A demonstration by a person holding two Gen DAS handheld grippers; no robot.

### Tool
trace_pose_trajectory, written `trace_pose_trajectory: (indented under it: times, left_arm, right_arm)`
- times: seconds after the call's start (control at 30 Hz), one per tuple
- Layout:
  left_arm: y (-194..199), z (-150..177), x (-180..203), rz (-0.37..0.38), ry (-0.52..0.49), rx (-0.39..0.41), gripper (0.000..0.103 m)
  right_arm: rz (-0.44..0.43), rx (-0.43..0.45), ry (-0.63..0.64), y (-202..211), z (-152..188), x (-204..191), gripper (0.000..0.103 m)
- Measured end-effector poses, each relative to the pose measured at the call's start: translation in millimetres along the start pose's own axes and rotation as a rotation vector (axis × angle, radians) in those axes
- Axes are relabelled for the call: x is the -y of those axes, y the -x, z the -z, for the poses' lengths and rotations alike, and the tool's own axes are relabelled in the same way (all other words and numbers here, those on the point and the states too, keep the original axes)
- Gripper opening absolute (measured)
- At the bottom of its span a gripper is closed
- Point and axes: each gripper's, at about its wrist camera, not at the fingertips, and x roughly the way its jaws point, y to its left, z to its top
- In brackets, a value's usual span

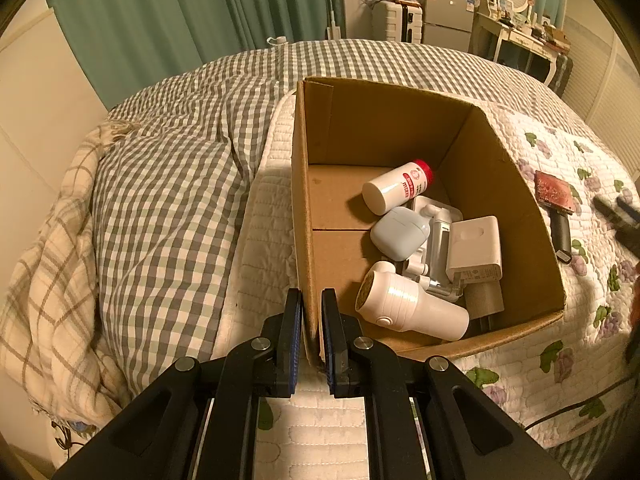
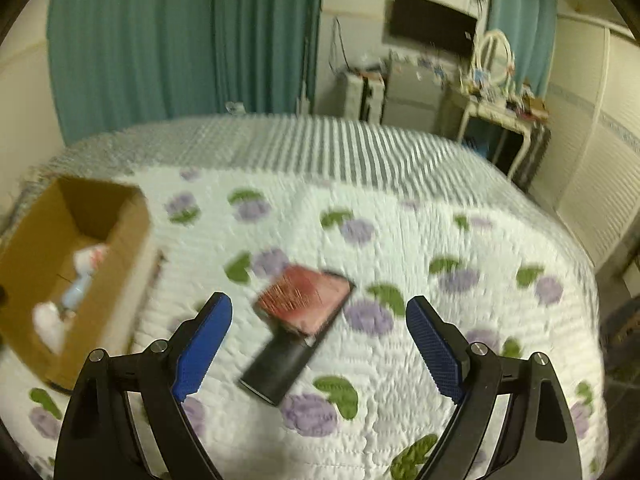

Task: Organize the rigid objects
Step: 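Grasp the black cylindrical bottle with the right gripper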

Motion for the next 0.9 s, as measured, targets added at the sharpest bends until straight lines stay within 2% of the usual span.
trace_pose_trajectory:
  times: [0.2, 0.33, 0.4, 0.5, 0.83, 0.9]
  left_arm:
    - [0, 0, -1, 0.003, 0.000, 0.000, 0.009]
    - [-1, 0, -1, 0.007, 0.002, 0.000, 0.009]
    - [-1, 0, -1, 0.006, 0.002, 0.000, 0.009]
    - [-1, 0, -1, 0.006, 0.002, 0.000, 0.009]
    - [-1, 0, -1, 0.006, 0.002, 0.000, 0.009]
    - [-1, 1, -1, 0.007, 0.003, 0.000, 0.009]
  right_arm:
    - [-0.031, -0.162, -0.024, -55, 30, -3, 0.088]
    - [-0.049, -0.184, -0.009, -67, 31, -15, 0.085]
    - [-0.046, -0.199, -0.001, -75, 31, -18, 0.078]
    - [-0.051, -0.232, -0.008, -90, 31, -20, 0.073]
    - [-0.039, -0.249, -0.025, -113, 26, -21, 0.069]
    - [-0.036, -0.247, -0.024, -111, 26, -19, 0.060]
